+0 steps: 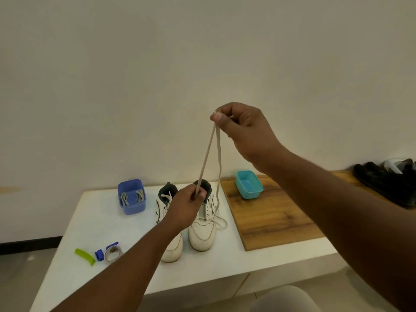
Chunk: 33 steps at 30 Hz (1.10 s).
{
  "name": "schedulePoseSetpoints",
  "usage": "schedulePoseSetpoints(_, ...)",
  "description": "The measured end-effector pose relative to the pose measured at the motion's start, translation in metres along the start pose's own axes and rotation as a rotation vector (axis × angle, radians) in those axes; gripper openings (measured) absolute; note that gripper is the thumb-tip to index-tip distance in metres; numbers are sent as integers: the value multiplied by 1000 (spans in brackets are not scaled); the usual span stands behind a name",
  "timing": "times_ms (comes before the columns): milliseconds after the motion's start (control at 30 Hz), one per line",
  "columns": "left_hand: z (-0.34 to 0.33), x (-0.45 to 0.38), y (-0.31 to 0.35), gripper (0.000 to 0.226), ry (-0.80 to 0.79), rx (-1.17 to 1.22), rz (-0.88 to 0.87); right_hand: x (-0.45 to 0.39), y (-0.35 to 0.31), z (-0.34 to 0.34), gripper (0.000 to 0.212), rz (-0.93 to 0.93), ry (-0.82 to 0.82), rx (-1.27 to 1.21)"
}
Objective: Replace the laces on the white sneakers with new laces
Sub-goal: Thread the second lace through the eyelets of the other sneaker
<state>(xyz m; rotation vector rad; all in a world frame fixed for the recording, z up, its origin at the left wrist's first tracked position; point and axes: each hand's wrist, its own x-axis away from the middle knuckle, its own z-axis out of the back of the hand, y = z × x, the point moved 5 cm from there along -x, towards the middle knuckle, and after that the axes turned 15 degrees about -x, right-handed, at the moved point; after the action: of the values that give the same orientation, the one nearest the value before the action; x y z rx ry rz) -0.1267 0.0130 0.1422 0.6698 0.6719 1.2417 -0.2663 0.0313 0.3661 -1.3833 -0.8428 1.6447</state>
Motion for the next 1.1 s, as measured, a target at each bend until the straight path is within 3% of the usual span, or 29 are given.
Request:
schedulePoseSetpoints(100, -41, -9, -53, 10, -63, -153, 89, -4, 4, -4, 16, 13, -52, 61)
schedulePoseSetpoints(267, -77, -9, -97, 10, -31, -251, 194, -5, 11, -7, 16, 11, -21, -24)
schedulePoseSetpoints(400, -79, -9, -109, 23, 90, -204, 216, -7, 11, -6, 15, 35, -21, -20)
schedulePoseSetpoints(533, -79, -13, -123, 17, 149, -17, 288, -11, 13, 12, 16, 48, 83, -33)
schedulePoseSetpoints(700, -72, 1, -122, 10, 363, 76, 317, -4, 16, 24, 17, 80, 198, -70)
schedulePoseSetpoints(933, -92, -16, -112, 8, 183, -264, 195, -5, -4, 20, 17, 228, 129, 73)
schedulePoseSetpoints(1100, -86, -18, -121, 15, 282, -58, 339, -15, -13, 17, 18, 263, 127, 78)
